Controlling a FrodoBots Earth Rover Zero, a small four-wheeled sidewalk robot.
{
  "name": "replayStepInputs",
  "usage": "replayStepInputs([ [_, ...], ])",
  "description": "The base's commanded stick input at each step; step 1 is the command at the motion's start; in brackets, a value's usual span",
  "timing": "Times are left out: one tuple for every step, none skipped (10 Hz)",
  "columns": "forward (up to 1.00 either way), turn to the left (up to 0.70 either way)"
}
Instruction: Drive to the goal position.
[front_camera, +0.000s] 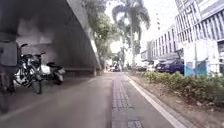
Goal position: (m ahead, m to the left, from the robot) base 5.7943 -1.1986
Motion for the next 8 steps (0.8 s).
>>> replayStepInputs([
  [0.70, 0.00],
  [0.70, 0.05],
  [0.70, 0.14],
  [0.70, 0.14],
  [0.70, 0.14],
  [0.70, 0.14],
  [0.70, 0.14],
  [0.70, 0.14],
])
